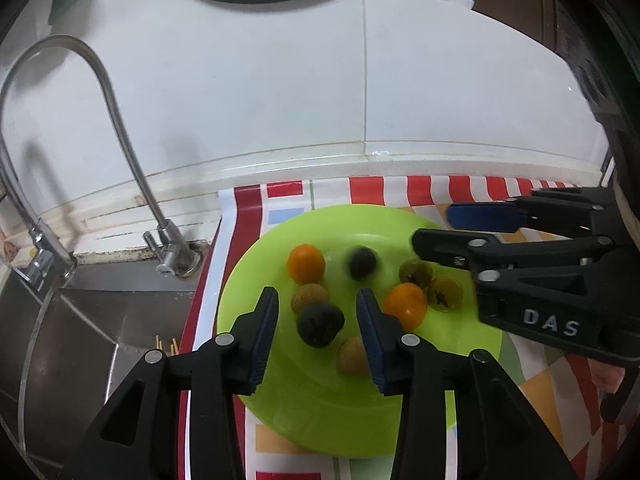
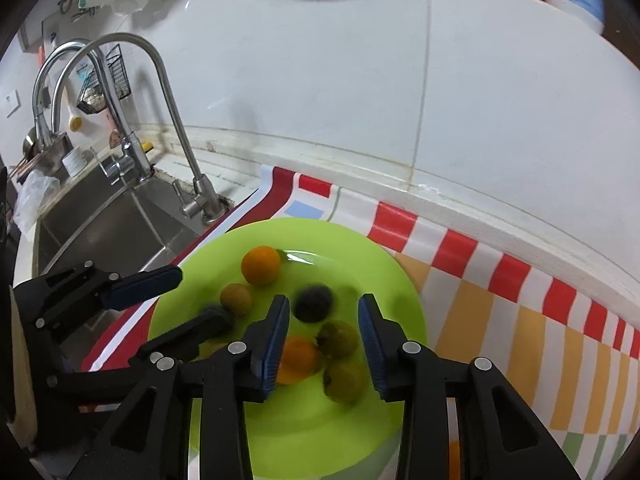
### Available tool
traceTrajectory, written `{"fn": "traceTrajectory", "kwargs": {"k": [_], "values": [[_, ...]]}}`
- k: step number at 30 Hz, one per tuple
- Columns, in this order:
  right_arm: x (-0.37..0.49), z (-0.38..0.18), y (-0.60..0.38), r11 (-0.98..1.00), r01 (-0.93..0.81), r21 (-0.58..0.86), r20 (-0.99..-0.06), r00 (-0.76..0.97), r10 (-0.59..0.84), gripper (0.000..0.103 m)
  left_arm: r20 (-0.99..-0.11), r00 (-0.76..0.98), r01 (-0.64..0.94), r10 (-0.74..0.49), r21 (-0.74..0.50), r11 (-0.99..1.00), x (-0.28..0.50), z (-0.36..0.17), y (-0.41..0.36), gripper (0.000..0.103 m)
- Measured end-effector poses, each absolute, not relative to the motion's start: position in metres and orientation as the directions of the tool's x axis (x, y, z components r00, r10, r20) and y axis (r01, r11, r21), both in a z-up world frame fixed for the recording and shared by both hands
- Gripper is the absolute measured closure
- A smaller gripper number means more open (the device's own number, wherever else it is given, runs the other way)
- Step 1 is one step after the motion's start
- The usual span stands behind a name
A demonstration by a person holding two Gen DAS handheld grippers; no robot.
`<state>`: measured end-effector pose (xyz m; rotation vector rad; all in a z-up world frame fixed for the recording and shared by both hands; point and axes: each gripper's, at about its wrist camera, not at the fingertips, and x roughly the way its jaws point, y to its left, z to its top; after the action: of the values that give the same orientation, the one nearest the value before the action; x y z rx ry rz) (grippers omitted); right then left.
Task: Organize fruits
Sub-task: 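Carry both dark plums onto the green plate and open both tools, then withdraw both tools and reach them to the last two tangerines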
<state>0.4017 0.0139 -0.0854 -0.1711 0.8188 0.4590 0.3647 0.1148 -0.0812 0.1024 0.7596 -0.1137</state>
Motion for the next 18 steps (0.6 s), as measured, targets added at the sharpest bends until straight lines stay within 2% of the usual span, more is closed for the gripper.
{"fn": "traceTrajectory", "kwargs": {"k": [8,14,18], "values": [[0.367,-0.062,-0.007,0.901,-0.433,0.037,-0.686,0.644,0.338,0.066,-0.660,0.749,0.109,-0.064,0.027,0.994,0.332,-0.053,0.112,0.057],[0.331,-0.044,-0.023,0.904,-0.426,0.017,-0.646,0.686,0.336,0.066,-0.619,0.783,0.103,-0.064,0.028,0.994,0.298,-0.029,0.105,0.046],[0.309,-0.036,-0.038,0.911,-0.411,0.024,-0.627,0.704,0.334,0.056,-0.591,0.805,0.096,-0.058,0.033,0.995,0.278,-0.019,0.096,0.038]]}}
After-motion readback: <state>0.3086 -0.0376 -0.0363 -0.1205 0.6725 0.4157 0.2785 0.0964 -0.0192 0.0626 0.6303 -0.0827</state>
